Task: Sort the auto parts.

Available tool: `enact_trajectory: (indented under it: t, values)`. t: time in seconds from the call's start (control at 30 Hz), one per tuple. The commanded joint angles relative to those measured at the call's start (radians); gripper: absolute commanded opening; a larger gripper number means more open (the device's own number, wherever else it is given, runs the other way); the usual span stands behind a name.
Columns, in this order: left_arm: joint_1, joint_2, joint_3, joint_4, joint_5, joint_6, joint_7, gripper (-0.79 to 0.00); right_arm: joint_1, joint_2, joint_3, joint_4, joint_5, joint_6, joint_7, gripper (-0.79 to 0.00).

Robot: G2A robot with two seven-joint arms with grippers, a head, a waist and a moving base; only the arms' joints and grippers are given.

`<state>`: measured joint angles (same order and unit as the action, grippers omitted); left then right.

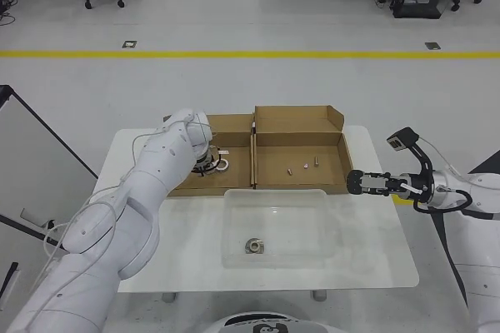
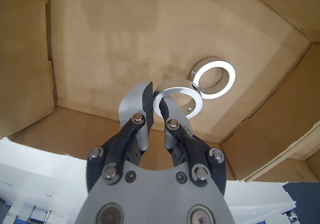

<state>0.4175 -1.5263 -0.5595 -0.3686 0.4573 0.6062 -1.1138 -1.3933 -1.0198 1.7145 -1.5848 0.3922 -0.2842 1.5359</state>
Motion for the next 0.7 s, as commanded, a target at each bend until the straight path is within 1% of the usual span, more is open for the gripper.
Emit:
enact_trajectory:
  t: [0.0,0.07,0.1,0.17,0.2,0.23,0.27,0.3,0.33,0.37,0.53,0.67]
  values:
    - [-0.003,-0.01,0.003,0.022,0.001,-0.004,0.001,-0.785,0.0,0.0,0.0,0.0,0.0,0.0,0.0,0.0]
    - [-0.005,-0.019,0.005,0.041,0.002,-0.008,0.0,-0.785,0.0,0.0,0.0,0.0,0.0,0.0,0.0,0.0]
    - [-0.006,-0.023,0.006,0.05,0.002,-0.01,0.0,-0.742,0.0,0.0,0.0,0.0,0.0,0.0,0.0,0.0]
    - [-0.009,-0.031,0.007,0.066,0.001,-0.011,0.001,-0.585,0.0,0.0,0.0,0.0,0.0,0.0,0.0,0.0]
    - [-0.01,-0.035,0.007,0.074,0.0,-0.013,0.003,-0.453,0.0,0.0,0.0,0.0,0.0,0.0,0.0,0.0]
    - [-0.011,-0.037,0.007,0.078,0.0,-0.014,0.004,-0.403,0.0,0.0,0.0,0.0,0.0,0.0,0.0,0.0]
    - [-0.012,-0.041,0.007,0.087,-0.001,-0.016,0.004,-0.265,0.0,0.0,0.0,0.0,0.0,0.0,0.0,0.0]
    - [-0.014,-0.044,0.006,0.094,-0.001,-0.018,0.005,-0.145,0.0,0.0,0.0,0.0,0.0,0.0,0.0,0.0]
    - [-0.016,-0.048,0.006,0.102,-0.002,-0.022,0.005,-0.058,0.0,0.0,0.0,0.0,0.0,0.0,0.0,0.0]
    - [-0.018,-0.051,0.005,0.108,-0.004,-0.026,0.003,0.0,0.0,0.0,0.0,0.0,0.0,0.0,0.0,0.0]
    - [-0.035,-0.058,-0.008,0.139,-0.019,-0.065,0.004,0.0,0.0,0.0,0.0,0.0,0.0,0.0,0.0,0.0]
    - [-0.058,-0.054,-0.033,0.16,-0.05,-0.103,0.03,0.0,0.0,0.0,0.0,0.0,0.0,0.0,0.0,0.0]
